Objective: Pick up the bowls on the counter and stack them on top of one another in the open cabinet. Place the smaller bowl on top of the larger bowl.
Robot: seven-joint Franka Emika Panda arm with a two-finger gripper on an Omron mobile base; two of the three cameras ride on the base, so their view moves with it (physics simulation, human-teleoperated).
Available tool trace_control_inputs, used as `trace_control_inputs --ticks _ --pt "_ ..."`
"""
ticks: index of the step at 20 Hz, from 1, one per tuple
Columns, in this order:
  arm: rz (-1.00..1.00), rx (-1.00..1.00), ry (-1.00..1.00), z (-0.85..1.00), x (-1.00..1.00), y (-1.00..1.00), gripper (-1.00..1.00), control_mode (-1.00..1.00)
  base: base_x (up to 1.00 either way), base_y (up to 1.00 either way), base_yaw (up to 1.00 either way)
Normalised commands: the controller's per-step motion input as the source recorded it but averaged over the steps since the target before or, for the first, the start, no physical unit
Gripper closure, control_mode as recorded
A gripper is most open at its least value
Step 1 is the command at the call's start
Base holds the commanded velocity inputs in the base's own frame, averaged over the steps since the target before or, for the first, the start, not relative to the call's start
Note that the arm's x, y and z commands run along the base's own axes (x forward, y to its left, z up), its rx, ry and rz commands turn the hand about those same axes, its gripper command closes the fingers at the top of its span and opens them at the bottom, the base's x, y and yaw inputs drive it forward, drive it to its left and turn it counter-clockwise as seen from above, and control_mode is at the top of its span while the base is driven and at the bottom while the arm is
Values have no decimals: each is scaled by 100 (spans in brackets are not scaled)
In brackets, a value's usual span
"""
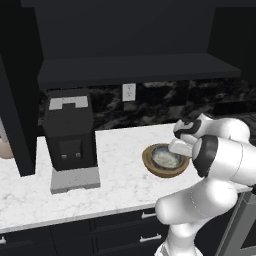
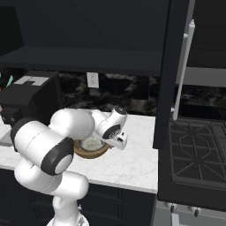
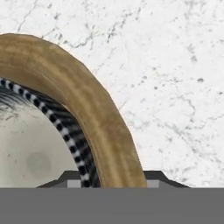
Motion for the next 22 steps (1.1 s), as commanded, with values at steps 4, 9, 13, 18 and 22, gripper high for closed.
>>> trace_control_inputs --ticks 4,9,13,18,22 --pt "0 1 -3 18 -39 0 100 -100 0 0 0" --pt "-6 3 -3 42 -55 9 100 -100 0 0 0" --pt "-14 0 0 54 -56 22 100 -100 0 0 0" --pt "-26 0 0 37 -46 28 100 -100 0 0 0" --pt "-40 0 0 33 -43 22 100 -100 0 0 0"
